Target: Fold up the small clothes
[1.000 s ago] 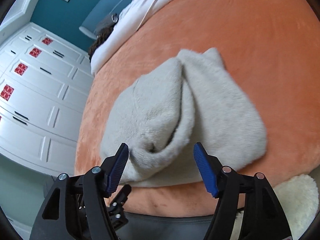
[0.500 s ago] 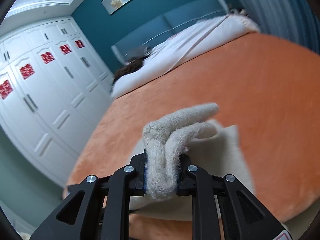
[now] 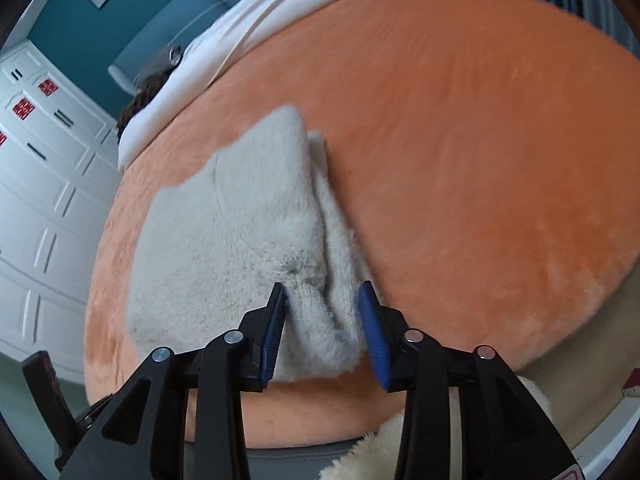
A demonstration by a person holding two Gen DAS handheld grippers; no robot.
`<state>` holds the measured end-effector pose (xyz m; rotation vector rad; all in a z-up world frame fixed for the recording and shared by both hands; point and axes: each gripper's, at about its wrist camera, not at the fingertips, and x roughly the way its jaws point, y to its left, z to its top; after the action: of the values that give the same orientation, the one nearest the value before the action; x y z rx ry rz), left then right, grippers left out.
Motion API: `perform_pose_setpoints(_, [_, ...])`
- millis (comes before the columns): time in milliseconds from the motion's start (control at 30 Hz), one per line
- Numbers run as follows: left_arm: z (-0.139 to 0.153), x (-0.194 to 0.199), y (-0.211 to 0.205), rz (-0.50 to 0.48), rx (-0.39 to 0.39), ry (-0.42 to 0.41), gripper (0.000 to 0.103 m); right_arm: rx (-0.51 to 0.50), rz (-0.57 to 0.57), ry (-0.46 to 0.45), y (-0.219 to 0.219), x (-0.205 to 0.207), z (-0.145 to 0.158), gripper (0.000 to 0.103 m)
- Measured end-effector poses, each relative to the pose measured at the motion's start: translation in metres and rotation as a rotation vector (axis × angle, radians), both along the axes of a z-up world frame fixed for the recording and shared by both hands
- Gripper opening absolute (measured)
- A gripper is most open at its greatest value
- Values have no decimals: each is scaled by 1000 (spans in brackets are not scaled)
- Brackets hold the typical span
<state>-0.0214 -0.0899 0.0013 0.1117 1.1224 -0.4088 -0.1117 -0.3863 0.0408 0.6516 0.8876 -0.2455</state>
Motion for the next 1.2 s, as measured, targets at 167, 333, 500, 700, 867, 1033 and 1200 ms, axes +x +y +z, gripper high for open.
perform_pose_setpoints(167, [12, -9, 15, 28, 4, -38, 47, -108, 158, -132, 43, 12, 69, 24])
perform_pose_setpoints(333, [24, -14, 21, 56, -4, -55, 53, -81, 400, -126, 115, 78, 66, 17])
perform_pose_setpoints(500, [31, -20, 27, 59, 9, -79, 58, 6, 501, 141, 154, 103, -45, 12])
perform_pose_setpoints(700, [24, -15, 33, 83, -16, -51, 58, -22, 414, 41, 134, 88, 4, 12])
perform_pose_setpoints(867, [38, -7, 20, 74, -46, -75, 58, 15, 418, 116, 119, 85, -24, 5])
perform_pose_setpoints(1033, [50, 8, 5, 56, -69, -108, 65, -42, 236, -39, 67, 68, 33, 41])
perform_pose_setpoints(1200, [44, 25, -19, 44, -88, -84, 65, -55, 85, 44, -3, 81, 12, 47])
